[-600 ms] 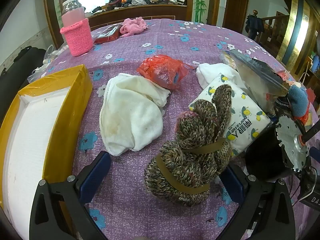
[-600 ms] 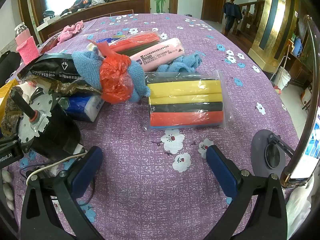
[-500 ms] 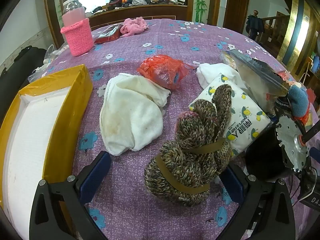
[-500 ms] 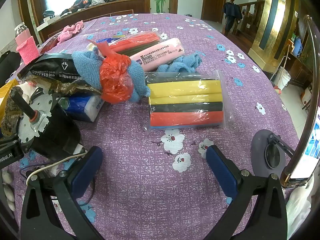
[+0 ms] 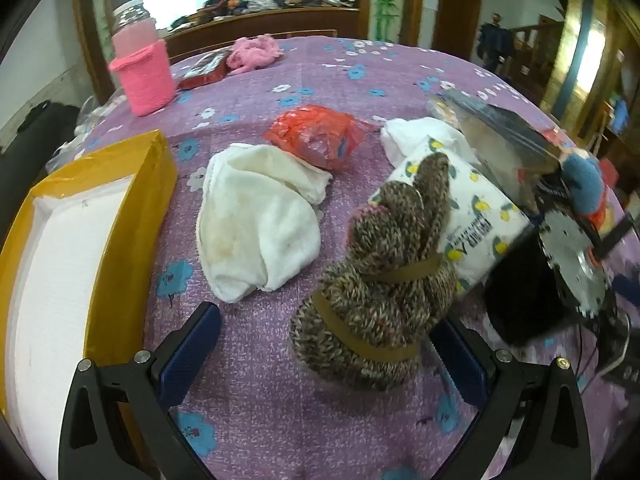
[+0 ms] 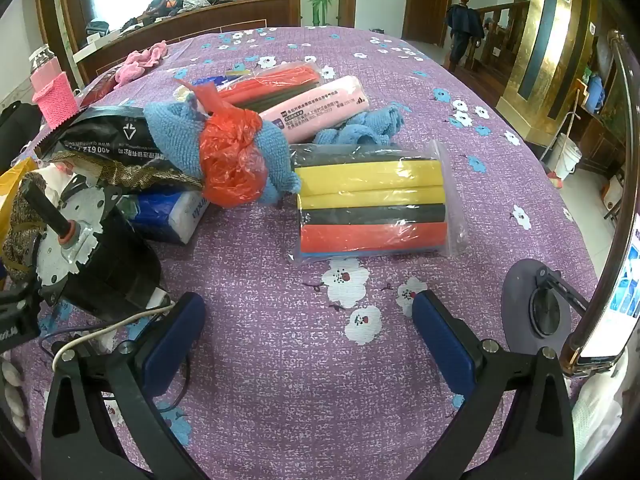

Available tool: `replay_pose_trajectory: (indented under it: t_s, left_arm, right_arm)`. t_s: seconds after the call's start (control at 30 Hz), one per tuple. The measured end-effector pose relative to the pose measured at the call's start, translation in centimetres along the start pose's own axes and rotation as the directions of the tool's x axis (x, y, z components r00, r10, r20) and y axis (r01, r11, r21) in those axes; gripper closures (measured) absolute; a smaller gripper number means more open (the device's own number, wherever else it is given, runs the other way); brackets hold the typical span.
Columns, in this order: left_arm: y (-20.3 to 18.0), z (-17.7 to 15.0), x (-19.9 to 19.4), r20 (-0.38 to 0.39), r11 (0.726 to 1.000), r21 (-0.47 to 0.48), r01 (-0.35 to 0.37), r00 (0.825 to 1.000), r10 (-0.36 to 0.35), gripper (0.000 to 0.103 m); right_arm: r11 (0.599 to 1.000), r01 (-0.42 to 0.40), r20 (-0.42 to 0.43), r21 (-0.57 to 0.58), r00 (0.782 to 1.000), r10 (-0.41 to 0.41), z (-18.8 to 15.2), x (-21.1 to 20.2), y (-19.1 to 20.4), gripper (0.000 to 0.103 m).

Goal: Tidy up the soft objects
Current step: 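Move the left gripper toward the brown knitted yarn bundle, then close the left gripper around the brown knitted yarn bundle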

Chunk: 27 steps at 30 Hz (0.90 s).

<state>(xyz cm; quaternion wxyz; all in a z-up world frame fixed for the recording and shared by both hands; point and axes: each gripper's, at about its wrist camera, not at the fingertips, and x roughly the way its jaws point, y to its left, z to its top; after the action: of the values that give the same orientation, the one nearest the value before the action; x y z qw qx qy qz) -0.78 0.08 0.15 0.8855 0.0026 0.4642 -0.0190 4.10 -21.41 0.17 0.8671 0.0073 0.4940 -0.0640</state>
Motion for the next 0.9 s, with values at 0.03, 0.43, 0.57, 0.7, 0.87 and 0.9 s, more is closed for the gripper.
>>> replay_pose_trajectory:
  t_s: [0.03,0.43,0.57,0.7,0.87,0.9]
  left_arm:
    - [0.2,-0.2,-0.2,0.001,1.000,0.013,0.011,1.000,-0.011,0.001]
    - [0.7,-0.7,-1.1,-0.027,0.999,0.032,0.008,1.000,-0.008,0.001]
    - [0.2,-0.6,-1.1,-0.031,1.000,0.027,0.003,1.000,-0.002,0.001]
    - [0.1,-0.8,-1.0,-0.020,1.000,0.024,-0.006,1.000,0.007,0.001]
    - [0.1,-1.1,-1.3,-0.020,1.000,0.027,-0.002,1.000,0.002,0.001]
    - [0.1,-1.1,-1.3,-0.022,1.000,0.028,-0.002,1.000,0.003,0.001]
  right_arm:
    - [1.000,0.000,0.000,0.000,1.000,0.000,0.0,0.0,0.0,0.000]
    - [1.000,-0.003,-0.027,-0.002,1.000,0.003,0.1,0.0,0.0,0.000]
    - [1.000,-0.002,-0.038,-0.001,0.999,0.002,0.3,0.2,-0.1,0.000]
    - [1.000,-0.003,-0.034,-0.004,0.999,0.003,0.0,-0.1,0.0,0.000]
    - [1.000,-0.017,-0.035,-0.020,0.999,0.017,-0.3,-0.3,0.0,0.000]
    - [1.000,-0.021,-0.036,-0.021,0.999,0.020,-0.3,-0.4,-0.1,0.000]
